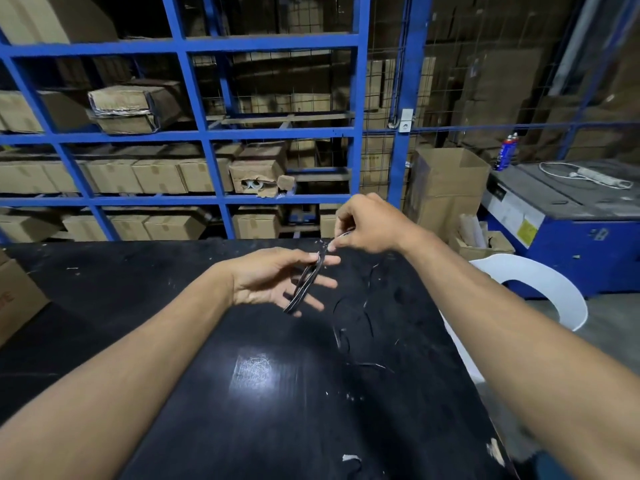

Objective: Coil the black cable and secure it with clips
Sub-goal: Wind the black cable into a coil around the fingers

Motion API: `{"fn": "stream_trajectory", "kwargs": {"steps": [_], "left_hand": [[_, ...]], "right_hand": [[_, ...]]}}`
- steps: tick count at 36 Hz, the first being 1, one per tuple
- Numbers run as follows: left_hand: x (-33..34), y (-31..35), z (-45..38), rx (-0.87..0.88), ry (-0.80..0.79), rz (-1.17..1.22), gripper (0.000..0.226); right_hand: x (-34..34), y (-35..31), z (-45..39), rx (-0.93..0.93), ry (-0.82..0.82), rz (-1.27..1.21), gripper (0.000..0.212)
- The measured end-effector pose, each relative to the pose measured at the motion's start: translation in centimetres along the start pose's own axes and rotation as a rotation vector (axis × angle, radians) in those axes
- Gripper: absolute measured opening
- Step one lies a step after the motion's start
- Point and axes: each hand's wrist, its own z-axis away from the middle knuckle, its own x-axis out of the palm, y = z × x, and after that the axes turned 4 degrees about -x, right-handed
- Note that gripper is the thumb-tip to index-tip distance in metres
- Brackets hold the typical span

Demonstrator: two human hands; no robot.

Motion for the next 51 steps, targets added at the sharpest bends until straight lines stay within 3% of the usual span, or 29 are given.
{"fn": "stream_trajectory", "kwargs": {"steps": [5, 10, 15, 18, 24, 28, 36, 42, 47, 51], "left_hand": [[0.3, 0.3, -1.3, 0.071, 0.306, 0.001, 0.036], [0.1, 0.6, -1.9, 0.237, 0.428, 0.163, 0.028], [0.0, 1.1, -2.8, 0.381, 0.387, 0.448, 0.032], [-0.4, 1.6, -3.2, 0.463, 0.377, 0.593, 0.033], [-1.8, 3.6, -2.4, 0.581, 0.237, 0.645, 0.041], [-2.1, 4.2, -1.6, 0.635, 0.112, 0.655, 0.04], [-1.5, 4.4, 0.1, 0.525, -0.123, 0.495, 0.041], [-0.8, 3.1, 0.4, 0.3, -0.258, 0.265, 0.048], [0.0, 1.2, -0.6, 0.122, -0.171, 0.091, 0.045], [0.4, 0.6, -1.6, 0.065, -0.033, 0.034, 0.037]], "right_hand": [[0.4, -1.8, 0.1, 0.017, 0.061, 0.015, 0.015], [2.8, -2.0, 0.9, 0.07, 0.231, -0.197, 0.016], [6.6, -2.4, 2.3, 0.109, 0.302, -0.702, 0.036], [8.2, -2.6, 3.3, 0.101, 0.302, -0.968, 0.034], [10.4, -1.8, 4.2, 0.08, 0.338, -1.042, 0.023], [11.6, -0.1, 4.7, 0.143, 0.261, -1.064, 0.02], [10.8, 3.7, 3.9, 0.24, 0.241, -0.867, 0.027], [6.5, 5.0, 1.8, 0.064, 0.076, -0.61, 0.017], [2.3, 4.3, -0.8, -0.006, 0.001, -0.224, 0.023], [0.6, 2.3, -2.2, -0.033, -0.068, -0.083, 0.029]]}}
